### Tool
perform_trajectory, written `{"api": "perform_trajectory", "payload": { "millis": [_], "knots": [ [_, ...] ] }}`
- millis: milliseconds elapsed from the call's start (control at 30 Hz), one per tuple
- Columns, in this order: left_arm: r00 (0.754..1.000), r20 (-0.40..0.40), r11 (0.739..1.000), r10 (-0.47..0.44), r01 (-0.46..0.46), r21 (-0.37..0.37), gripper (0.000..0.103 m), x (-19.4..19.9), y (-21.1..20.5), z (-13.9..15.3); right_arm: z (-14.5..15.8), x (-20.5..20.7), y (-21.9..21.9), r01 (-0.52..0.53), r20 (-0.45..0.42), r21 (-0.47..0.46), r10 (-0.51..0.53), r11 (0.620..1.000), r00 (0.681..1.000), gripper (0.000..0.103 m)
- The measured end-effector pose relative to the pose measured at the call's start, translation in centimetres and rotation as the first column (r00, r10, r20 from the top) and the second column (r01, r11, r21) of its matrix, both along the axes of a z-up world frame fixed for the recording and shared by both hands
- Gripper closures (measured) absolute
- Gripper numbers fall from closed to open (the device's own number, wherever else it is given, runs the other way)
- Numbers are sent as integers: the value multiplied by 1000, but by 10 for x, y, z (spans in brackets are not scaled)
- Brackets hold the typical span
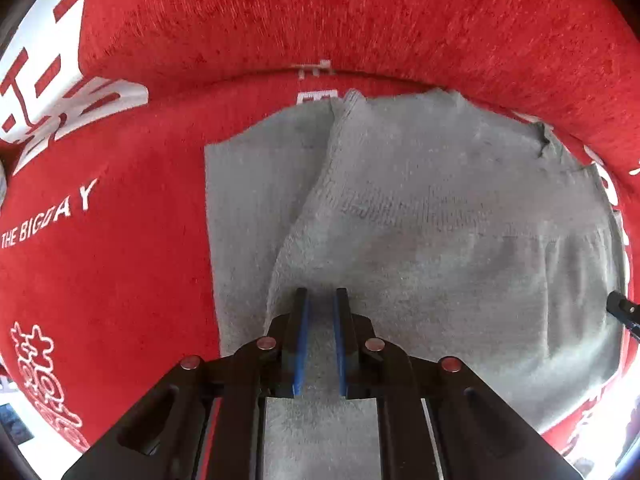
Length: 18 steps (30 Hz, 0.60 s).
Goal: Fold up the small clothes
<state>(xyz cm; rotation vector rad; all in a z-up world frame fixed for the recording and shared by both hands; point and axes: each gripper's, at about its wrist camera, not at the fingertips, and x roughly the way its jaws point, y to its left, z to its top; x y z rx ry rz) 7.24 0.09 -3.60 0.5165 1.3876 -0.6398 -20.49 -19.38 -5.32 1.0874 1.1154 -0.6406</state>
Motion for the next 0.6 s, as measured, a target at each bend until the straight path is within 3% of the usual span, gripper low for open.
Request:
{"api": "perform_trajectory", "payload": {
  "millis": [100, 267, 400, 600],
  "knots": [
    [999, 3, 999, -38, 38, 22, 90, 2, -1, 3, -1, -12, -3, 41, 30, 15, -41, 999, 999, 85],
    [999, -29, 999, -26, 27, 31, 90, 8, 10, 12, 8, -40, -9, 124, 44, 49, -126, 991, 991, 78],
    [999, -42, 999, -14, 16, 40, 90, 5, 20, 20, 16, -51, -3, 157, 57, 60, -161, 986, 985, 60],
    [997, -74, 998, -20, 24, 54, 90, -7, 39, 30, 25, -59, 23, 155, 60, 93, -161, 984, 985, 60]
  ]
}}
